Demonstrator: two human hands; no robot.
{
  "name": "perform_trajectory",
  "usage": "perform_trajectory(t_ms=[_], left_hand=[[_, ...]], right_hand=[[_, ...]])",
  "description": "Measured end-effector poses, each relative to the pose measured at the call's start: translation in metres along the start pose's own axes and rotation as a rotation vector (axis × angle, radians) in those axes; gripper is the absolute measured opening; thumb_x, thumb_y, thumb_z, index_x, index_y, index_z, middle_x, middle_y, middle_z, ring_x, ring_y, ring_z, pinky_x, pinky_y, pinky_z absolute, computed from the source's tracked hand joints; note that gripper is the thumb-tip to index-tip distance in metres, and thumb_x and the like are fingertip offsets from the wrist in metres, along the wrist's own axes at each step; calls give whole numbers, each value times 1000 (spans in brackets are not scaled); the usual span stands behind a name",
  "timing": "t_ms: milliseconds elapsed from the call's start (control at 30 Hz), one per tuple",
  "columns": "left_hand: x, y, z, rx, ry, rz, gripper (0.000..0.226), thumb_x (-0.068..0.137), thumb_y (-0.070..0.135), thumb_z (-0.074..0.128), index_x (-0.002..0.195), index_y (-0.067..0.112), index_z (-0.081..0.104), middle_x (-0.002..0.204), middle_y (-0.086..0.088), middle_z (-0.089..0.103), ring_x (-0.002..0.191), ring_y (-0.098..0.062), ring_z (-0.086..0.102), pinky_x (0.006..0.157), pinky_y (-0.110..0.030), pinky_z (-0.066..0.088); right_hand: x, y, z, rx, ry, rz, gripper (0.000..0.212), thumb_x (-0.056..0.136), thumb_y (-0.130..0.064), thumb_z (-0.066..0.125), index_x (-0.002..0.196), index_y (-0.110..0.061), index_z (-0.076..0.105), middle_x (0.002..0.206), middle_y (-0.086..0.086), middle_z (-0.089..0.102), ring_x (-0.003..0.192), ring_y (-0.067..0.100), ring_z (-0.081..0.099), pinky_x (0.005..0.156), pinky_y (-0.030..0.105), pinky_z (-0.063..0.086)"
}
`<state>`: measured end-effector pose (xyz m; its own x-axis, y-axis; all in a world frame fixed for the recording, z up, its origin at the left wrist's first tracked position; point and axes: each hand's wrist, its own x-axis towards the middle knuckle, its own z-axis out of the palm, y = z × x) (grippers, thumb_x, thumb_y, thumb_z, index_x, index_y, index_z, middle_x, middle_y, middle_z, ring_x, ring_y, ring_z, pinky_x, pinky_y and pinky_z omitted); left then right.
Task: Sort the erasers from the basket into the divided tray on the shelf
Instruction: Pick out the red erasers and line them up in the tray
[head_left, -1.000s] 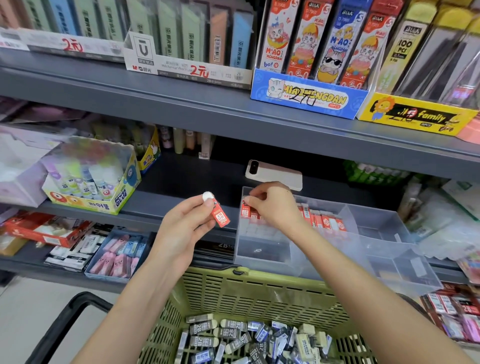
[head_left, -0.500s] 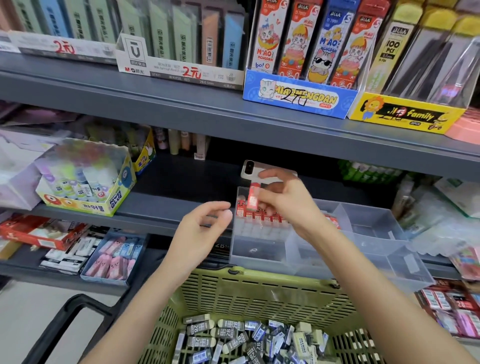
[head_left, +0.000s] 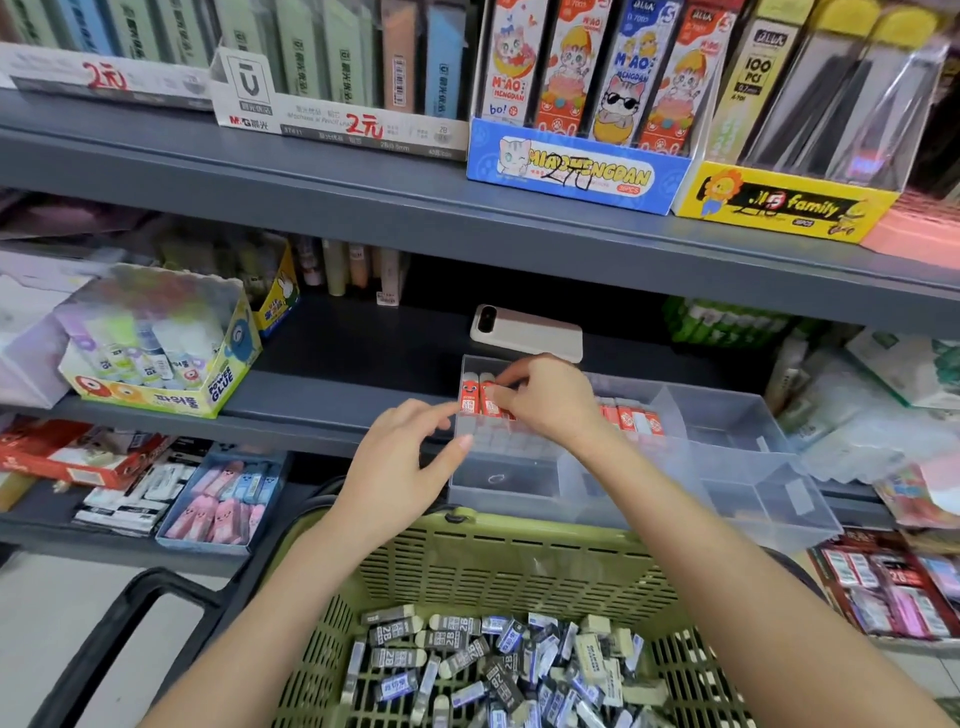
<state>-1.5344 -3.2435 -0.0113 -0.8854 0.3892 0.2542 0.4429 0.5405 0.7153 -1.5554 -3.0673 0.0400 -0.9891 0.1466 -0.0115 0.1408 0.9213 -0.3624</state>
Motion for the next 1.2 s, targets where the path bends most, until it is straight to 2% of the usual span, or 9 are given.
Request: perform_trajectory(t_ms=[267, 367, 467, 600, 733, 800, 933, 1067, 1200], left_hand=[[-12, 14, 2, 102, 179, 101, 28, 92, 23, 60, 116, 10, 66, 102, -5, 60, 101, -26, 53, 87, -23, 33], [-28, 24, 11, 178, 311, 206, 25, 88, 20, 58, 101, 2, 70, 96, -12, 62, 94, -31, 56, 85, -26, 33], [-49, 32, 31, 200, 392, 381, 21, 85, 17, 56, 89, 2, 69, 89, -12, 63, 89, -25, 53, 81, -30, 37], [-89, 31, 82, 219, 54, 588, 13, 81, 14, 60, 85, 6, 70, 86, -8, 65, 87, -19, 54, 82, -31, 44], [-140, 8, 130, 398, -525, 669, 25, 87, 36, 62, 106, 21, 69, 118, -5, 62, 114, -22, 53, 99, -46, 46], [-163, -3, 147, 454, -783, 639, 46, 91, 52, 43, 127, 28, 56, 145, -3, 43, 138, -23, 30, 117, -47, 16], [-191, -18, 169, 507, -973, 656, 63, 89, 66, 27, 142, 33, 35, 158, 1, 13, 145, -19, -6, 110, -51, -17], [-190, -18, 178, 603, -943, 616, 75, 88, 72, 22, 149, 27, 22, 159, -2, 11, 147, -21, 0, 116, -52, -6], [-193, -4, 194, 568, -813, 510, 72, 88, 68, 35, 142, 21, 28, 141, -11, 41, 134, -25, 26, 104, -44, 17]], right_hand=[[-103, 22, -1, 431, 367, -295, 12, 87, -22, 61, 92, -16, 70, 74, -5, 58, 67, 2, 47, 64, 16, 38], [-156, 55, 18, 456, 283, -278, 11, 87, -17, 60, 90, -13, 70, 72, -13, 55, 67, -1, 48, 62, 10, 37], [-192, 98, 45, 356, -37, -39, 12, 90, -19, 59, 92, -15, 70, 75, -10, 63, 60, -5, 51, 58, 14, 44], [-223, 150, 80, 55, -698, 396, 22, 93, -13, 52, 108, -2, 64, 100, 14, 70, 81, 21, 69, 62, 26, 55], [-250, 155, 104, -187, -1001, 554, 51, 91, -13, 58, 135, 2, 36, 119, 19, 62, 81, 20, 68, 44, 20, 44], [-260, 155, 117, -248, -987, 561, 58, 89, -18, 63, 135, 2, 34, 115, 15, 63, 64, 12, 64, 41, 16, 41], [-270, 161, 135, -178, -765, 554, 35, 77, -39, 72, 96, -15, 56, 74, -6, 54, 59, 2, 52, 45, 14, 41], [-265, 159, 142, 47, -635, 607, 33, 73, -33, 78, 83, -13, 54, 76, -2, 58, 71, 12, 59, 53, 20, 46], [-256, 161, 137, 330, -545, 594, 31, 76, -27, 76, 88, -10, 54, 81, 4, 59, 75, 18, 58, 65, 27, 51]])
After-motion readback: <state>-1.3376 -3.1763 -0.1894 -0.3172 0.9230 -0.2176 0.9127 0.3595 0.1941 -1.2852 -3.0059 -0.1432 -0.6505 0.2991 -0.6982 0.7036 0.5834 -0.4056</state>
